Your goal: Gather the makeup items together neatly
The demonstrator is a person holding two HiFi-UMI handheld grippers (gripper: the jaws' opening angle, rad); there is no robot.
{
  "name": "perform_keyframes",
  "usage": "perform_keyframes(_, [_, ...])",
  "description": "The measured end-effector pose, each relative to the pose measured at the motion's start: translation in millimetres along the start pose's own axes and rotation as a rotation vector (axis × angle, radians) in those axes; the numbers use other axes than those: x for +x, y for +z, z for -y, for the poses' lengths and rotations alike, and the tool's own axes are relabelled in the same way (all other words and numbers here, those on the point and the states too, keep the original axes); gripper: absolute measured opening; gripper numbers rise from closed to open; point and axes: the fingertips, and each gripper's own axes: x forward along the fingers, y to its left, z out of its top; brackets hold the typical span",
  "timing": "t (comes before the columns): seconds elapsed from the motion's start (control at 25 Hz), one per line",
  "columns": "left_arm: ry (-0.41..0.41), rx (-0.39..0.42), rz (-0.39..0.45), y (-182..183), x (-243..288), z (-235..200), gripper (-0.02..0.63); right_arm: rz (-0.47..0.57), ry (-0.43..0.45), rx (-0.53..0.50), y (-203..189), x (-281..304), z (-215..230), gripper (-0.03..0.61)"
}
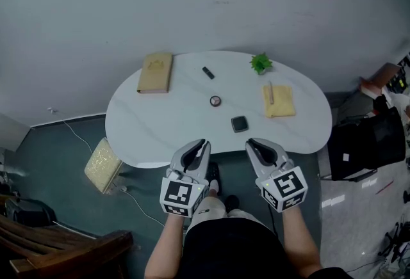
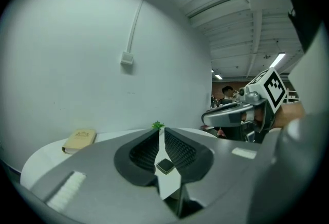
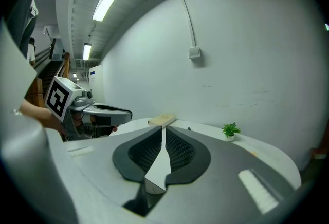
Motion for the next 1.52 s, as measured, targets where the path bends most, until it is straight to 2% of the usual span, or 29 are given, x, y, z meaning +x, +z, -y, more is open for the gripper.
perform_keyframes(0.28, [-0.041,0.022,-0.020,6,36,-17,0.083,-0.013,-0.008,-0.006,13,29,24,0.021])
perform_keyframes(0.52, [-0.069,0.033,-0.031,9,65,-34,0.103,-0.033,-0.003,-0.015,21,56,40,0.064])
perform_keyframes(0.96, [-0.130,0.056,-0.068,9,106,-66,0.171,-0.053,-0.023,-0.007,37,100,61,0.094])
perform_keyframes(1.52, [-0.226,0.082,-0.162,-29,151,-99,0.212,-0.115,-0.106,0.045,24,139,78,0.118])
